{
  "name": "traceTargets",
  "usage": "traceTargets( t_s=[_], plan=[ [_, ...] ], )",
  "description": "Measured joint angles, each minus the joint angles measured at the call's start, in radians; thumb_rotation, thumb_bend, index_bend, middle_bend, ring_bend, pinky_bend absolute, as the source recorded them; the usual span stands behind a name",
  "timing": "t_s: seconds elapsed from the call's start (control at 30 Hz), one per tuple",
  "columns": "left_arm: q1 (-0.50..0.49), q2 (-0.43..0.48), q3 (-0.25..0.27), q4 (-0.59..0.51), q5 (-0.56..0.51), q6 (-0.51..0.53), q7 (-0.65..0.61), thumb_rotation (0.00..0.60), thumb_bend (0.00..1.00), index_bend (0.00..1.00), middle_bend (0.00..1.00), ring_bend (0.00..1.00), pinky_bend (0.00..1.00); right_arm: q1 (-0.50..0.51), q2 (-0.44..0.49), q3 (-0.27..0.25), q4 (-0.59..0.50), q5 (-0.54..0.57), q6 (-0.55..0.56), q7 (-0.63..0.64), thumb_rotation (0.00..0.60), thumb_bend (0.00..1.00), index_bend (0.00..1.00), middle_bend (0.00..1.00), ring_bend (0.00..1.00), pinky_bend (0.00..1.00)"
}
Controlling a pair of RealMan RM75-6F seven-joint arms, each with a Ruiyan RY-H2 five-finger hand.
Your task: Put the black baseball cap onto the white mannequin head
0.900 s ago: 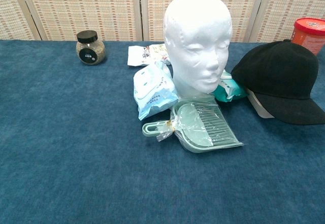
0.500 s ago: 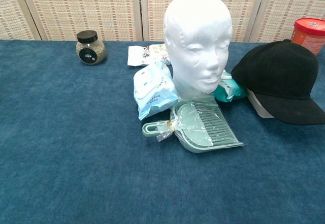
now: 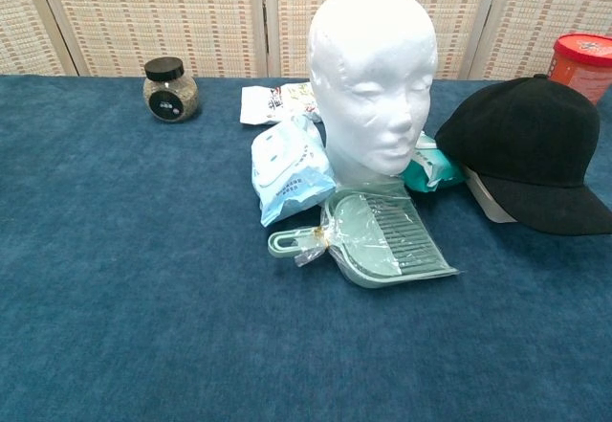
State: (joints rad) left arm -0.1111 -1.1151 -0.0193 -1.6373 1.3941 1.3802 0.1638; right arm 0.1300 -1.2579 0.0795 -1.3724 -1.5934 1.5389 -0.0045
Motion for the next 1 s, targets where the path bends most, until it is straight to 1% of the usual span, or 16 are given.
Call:
traceTargets(
  t_s=[0.13, 0.23, 0.37, 0.6, 0.7, 1.0],
  plan=[
    [0.002, 0.001, -0.002, 0.000, -0.003, 0.004, -0.002, 0.600, 0.02, 0.28, 0.23, 0.16, 0.41, 0.009, -0.017, -0.013, 0.056, -0.016, -0.012, -0.024, 0.600, 0.00, 0.38, 0.47, 0.37, 0.41],
    [0.003, 0.002, -0.003, 0.000, -0.004, 0.005, -0.004, 0.600, 0.02, 0.28, 0.23, 0.16, 0.41, 0.017, -0.041, -0.024, 0.110, -0.026, -0.027, -0.046, 0.600, 0.00, 0.38, 0.47, 0.36, 0.41],
    [0.002, 0.003, -0.004, -0.005, -0.008, 0.002, 0.002, 0.600, 0.02, 0.28, 0.23, 0.16, 0.41, 0.028, -0.085, -0.035, 0.188, -0.041, -0.037, -0.056, 0.600, 0.00, 0.38, 0.46, 0.36, 0.41],
    [0.005, 0.009, -0.005, -0.007, -0.013, 0.003, -0.004, 0.600, 0.02, 0.28, 0.23, 0.16, 0.41, 0.061, -0.192, -0.052, 0.341, -0.073, -0.049, -0.040, 0.600, 0.00, 0.38, 0.49, 0.36, 0.41],
    [0.006, 0.012, -0.005, -0.010, -0.013, 0.003, -0.006, 0.600, 0.02, 0.28, 0.23, 0.16, 0.41, 0.076, -0.231, -0.057, 0.385, -0.083, -0.054, -0.015, 0.600, 0.00, 0.38, 0.49, 0.36, 0.41],
    [0.010, 0.018, -0.006, -0.016, -0.012, 0.010, -0.009, 0.600, 0.02, 0.28, 0.23, 0.16, 0.41, 0.110, -0.315, -0.067, 0.500, -0.116, -0.033, 0.000, 0.600, 0.00, 0.39, 0.51, 0.36, 0.41]
  ],
)
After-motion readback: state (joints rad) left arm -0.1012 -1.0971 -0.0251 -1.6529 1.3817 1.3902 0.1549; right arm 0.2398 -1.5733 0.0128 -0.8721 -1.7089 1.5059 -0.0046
